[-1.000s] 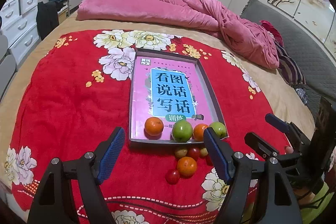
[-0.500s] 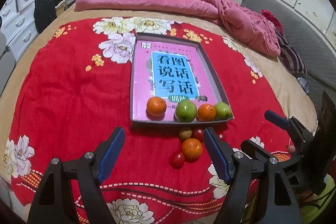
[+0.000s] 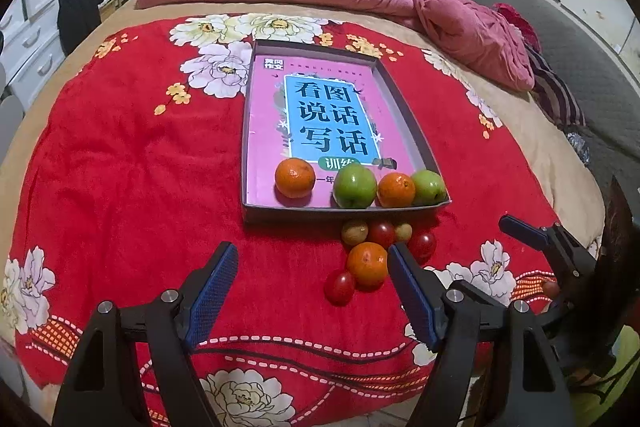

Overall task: Organize fruits
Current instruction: 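Withdraw both open tools back away from the tray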

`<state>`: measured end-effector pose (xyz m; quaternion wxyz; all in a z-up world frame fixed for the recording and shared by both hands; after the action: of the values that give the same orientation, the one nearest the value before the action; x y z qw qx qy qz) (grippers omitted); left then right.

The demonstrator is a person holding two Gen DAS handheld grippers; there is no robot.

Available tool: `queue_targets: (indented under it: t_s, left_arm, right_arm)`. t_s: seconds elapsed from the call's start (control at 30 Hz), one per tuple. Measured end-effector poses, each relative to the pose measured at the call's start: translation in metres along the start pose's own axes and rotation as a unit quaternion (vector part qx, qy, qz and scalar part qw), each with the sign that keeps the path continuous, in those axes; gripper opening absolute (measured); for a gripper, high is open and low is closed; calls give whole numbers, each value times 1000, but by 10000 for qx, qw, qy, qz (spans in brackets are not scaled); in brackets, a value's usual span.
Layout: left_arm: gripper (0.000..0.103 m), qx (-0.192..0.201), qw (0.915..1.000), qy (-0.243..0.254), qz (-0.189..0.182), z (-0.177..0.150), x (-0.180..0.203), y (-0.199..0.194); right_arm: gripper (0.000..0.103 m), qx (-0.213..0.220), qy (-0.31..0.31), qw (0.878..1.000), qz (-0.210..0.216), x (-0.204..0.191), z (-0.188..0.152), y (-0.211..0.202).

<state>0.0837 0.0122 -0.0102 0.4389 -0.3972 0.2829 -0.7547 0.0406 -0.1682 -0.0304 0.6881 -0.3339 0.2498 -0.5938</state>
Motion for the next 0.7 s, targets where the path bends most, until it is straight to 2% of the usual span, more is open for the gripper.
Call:
queue_targets:
  t_s: [0.37, 0.7]
  left_arm:
    - [78, -227, 9997, 66, 11, -9, 1, 10]
    - [78, -609, 9978, 250, -40, -27, 12, 28]
  right_arm:
    - [103, -211, 74, 9997, -62, 7, -12, 9]
    - [102, -385, 181, 9990, -110, 14, -18, 17]
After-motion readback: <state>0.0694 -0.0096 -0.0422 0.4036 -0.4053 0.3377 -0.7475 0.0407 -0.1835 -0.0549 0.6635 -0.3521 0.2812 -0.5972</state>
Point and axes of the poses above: each gripper's, at about its wrist camera, not at the fingertips, and y roughly the way its jaws point, x to its right, z to its top, the point moved 3 cm from there along y, roughly the way its jaws point, and after that the axes turned 10 degrees about -z, right-handed, at the moved point
